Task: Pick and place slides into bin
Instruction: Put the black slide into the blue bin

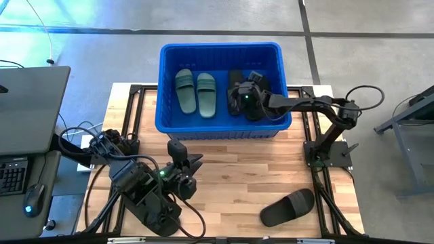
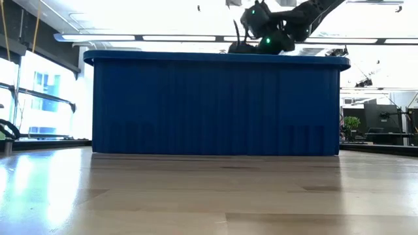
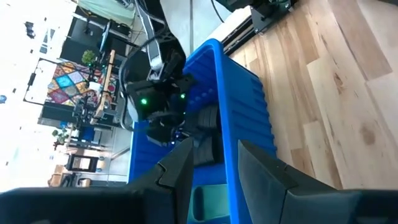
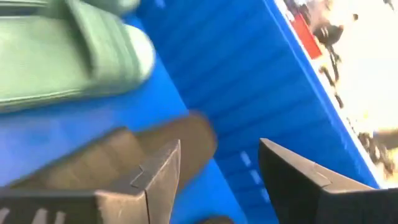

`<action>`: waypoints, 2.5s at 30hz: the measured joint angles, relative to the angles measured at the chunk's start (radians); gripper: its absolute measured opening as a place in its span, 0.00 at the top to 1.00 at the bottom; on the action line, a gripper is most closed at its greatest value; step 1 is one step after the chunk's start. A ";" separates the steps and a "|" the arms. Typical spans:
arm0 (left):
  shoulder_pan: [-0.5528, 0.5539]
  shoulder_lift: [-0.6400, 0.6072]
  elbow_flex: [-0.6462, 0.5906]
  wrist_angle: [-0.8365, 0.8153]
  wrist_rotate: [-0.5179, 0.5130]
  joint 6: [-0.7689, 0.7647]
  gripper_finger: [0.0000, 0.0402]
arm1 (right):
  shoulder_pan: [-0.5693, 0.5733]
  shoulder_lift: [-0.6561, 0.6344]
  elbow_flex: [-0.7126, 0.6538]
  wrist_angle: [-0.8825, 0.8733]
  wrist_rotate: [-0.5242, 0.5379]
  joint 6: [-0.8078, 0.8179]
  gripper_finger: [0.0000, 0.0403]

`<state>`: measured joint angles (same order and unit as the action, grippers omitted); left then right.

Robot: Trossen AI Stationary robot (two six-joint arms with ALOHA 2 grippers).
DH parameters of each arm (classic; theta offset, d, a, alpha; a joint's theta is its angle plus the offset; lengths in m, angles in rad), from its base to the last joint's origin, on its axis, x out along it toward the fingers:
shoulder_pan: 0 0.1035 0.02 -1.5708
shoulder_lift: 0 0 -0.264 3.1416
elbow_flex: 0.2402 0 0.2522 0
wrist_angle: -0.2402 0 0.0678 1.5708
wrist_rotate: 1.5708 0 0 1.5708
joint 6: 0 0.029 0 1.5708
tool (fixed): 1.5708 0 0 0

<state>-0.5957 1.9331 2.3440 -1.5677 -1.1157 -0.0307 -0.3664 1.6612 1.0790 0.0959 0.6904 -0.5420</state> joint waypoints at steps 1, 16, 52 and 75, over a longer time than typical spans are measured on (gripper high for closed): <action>0.000 0.000 0.000 -0.001 0.002 0.000 0.72 | 0.003 -0.002 0.000 0.025 0.007 -0.027 0.49; -0.001 0.000 0.000 -0.003 0.322 -0.091 0.72 | 0.137 -0.123 0.021 0.026 0.200 -0.077 0.49; -0.259 0.000 -0.744 0.313 0.938 -1.201 0.72 | 0.714 -0.365 0.018 -0.415 -0.079 0.413 0.49; -0.263 0.132 -0.728 0.286 1.152 -1.415 0.73 | 0.713 -0.365 0.017 -0.453 -0.105 0.413 0.49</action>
<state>-0.8585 2.0655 1.6158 -1.2814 0.0361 -1.4456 0.3470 1.2964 1.0962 -0.3569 0.5854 -0.1291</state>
